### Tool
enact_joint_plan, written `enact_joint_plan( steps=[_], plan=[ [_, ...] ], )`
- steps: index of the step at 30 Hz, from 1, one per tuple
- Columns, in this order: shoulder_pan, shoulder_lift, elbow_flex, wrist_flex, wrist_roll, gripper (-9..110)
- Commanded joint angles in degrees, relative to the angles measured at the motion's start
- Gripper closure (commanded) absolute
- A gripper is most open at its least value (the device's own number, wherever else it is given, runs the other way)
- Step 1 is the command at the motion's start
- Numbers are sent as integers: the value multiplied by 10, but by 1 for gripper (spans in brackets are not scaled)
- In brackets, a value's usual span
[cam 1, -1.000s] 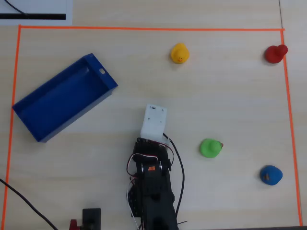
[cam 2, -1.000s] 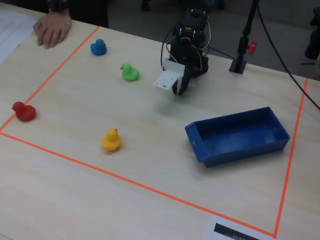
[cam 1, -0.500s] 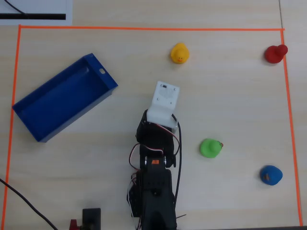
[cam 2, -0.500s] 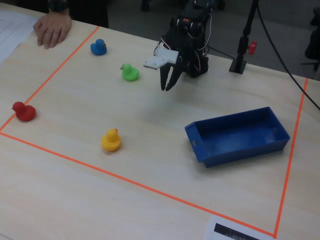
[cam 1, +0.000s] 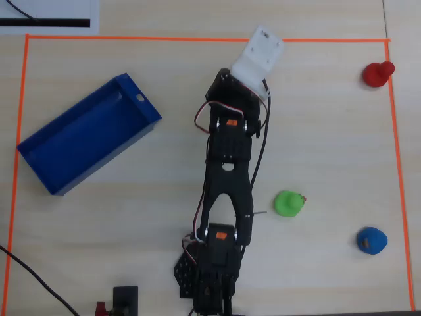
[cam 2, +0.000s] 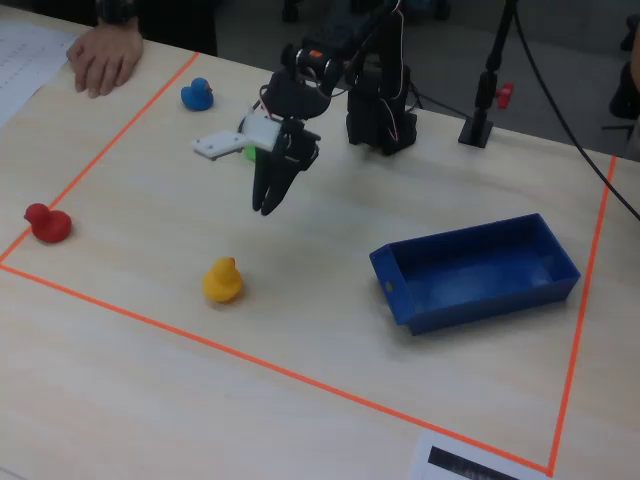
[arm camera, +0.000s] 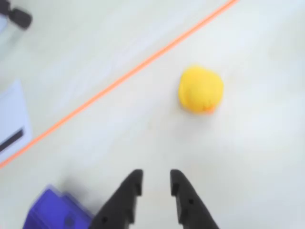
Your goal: Grasp yellow duck and put it into box.
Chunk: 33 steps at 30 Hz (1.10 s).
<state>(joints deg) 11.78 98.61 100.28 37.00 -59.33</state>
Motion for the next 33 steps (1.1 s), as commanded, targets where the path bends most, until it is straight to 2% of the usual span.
enact_joint_plan(
  steps=[1,8,19,22,25,26,33],
  plan=[
    [25,-108,-101,-60,2,91],
    [65,-226,-165,-84,3,74],
    [77,-326,-186,-60,1,74],
    [74,-346,-209,-59,3,80],
    [72,-359,-228,-60,3,98],
    [72,-362,-231,-62,3,101],
    [73,-353,-245,-37,-3,101]
  ],
)
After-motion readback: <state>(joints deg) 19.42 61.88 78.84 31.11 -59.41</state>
